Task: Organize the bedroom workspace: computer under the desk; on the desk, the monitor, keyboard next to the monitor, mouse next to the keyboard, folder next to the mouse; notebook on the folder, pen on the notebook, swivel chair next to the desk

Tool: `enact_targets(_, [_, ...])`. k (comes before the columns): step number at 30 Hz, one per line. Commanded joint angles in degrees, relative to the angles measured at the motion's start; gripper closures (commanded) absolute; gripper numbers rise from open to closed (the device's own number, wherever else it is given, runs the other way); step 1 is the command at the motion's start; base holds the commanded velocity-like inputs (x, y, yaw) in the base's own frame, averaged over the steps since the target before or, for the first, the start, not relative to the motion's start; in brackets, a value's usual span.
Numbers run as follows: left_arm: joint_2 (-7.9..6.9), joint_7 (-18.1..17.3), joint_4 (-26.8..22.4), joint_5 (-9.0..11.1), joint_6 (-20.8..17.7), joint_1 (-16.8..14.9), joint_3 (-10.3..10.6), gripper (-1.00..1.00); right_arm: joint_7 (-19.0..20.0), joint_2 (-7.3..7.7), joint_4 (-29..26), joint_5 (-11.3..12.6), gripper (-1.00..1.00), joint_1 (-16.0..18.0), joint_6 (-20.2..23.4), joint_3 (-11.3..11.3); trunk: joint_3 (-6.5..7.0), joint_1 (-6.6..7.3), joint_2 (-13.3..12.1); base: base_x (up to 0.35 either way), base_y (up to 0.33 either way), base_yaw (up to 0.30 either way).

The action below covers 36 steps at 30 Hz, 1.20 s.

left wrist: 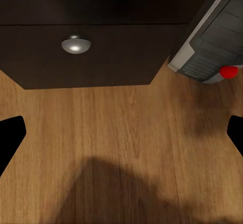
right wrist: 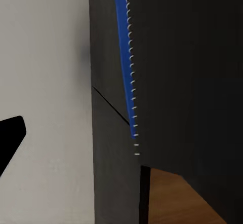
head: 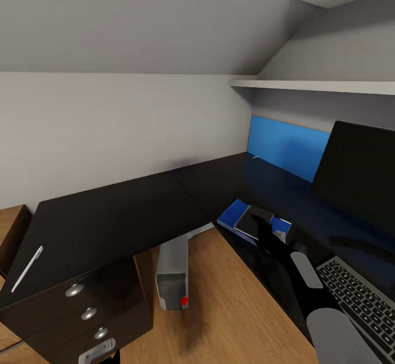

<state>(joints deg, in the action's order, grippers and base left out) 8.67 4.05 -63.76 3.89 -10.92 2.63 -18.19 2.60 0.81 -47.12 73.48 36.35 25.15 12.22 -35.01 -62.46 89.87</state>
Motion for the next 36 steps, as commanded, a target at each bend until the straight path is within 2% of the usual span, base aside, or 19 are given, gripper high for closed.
enact_targets(1, [0.03,0.17,-0.14,0.41,-0.33,0.01,-0.01,-1.0,0.12,-0.02,0.02,0.1,-1.0,0.03,0.34,0.17,-0.04,0.0,0.03,0.0,0.0,0.0])
enact_targets(13, [0.03,0.14,-0.14,0.46,-0.34,0.01,0.0,-1.0,0.29,0.03,-0.07,0.17,-1.0,0.03,0.36,0.21,-0.04,0.0,0.03,0.0,0.0,0.0])
enact_targets(22, [0.04,0.17,-0.14,0.49,-0.47,0.01,0.0,-1.0,0.3,0.05,-0.07,0.17,-1.0,0.03,0.39,0.17,1.57,1.98,-3.58,0.0,0.0,0.0])
enact_targets(36, [0.03,0.17,1.23,0.48,-0.65,0.01,0.0,-1.0,0.29,0.06,-0.16,0.08,-1.0,0.03,0.34,0.17,1.57,1.98,-3.58,-0.036,-0.019,0.0])
